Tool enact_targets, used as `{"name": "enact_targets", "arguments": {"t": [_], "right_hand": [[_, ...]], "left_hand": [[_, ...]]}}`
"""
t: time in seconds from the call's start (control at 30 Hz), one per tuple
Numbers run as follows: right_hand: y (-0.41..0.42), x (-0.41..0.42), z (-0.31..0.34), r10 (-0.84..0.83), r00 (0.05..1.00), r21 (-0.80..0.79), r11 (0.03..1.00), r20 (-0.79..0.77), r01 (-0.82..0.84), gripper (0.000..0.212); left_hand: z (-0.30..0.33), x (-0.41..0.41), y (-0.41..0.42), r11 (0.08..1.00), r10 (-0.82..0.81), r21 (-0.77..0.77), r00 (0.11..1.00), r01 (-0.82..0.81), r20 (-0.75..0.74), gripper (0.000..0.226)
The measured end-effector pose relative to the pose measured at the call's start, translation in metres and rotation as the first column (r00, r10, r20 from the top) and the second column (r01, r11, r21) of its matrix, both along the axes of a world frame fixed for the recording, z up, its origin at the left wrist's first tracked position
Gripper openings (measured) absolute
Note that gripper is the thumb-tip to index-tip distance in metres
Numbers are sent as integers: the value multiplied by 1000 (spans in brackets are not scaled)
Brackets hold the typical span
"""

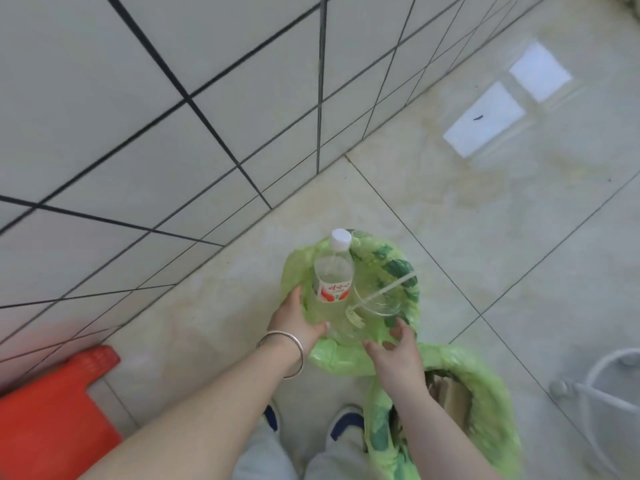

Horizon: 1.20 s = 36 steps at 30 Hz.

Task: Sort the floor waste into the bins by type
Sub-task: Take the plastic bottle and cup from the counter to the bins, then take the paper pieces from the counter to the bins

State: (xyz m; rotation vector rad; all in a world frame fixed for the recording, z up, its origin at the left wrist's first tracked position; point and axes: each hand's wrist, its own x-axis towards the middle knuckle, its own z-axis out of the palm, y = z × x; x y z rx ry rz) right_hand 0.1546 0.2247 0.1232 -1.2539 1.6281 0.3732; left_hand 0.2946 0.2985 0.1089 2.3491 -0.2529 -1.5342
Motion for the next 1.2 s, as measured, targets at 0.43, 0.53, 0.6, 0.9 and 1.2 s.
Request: {"name": "enact_targets", "arguments": {"t": [0.43,0.53,0.6,0.9,1.2], "right_hand": [[26,60,253,594,795,36,798,121,-601,40],[42,81,325,635,742,-65,768,214,-638,37],[59,90,369,679,688,-149,731,258,-666,35],[205,88,532,801,440,-321,576,406,-752,28],[438,30,607,885,12,-422,235,466,-876,25]], "left_hand": [[257,24,51,959,268,-109,961,-261,62,32],[329,31,74,912,390,-188,914,-365,115,32],[377,32,94,879,459,-242,867,-411,194,27],[561,-28,256,690,717,-463,614,-557,331,24],[647,-159,495,429,877,-532,197,-730,438,25]]}}
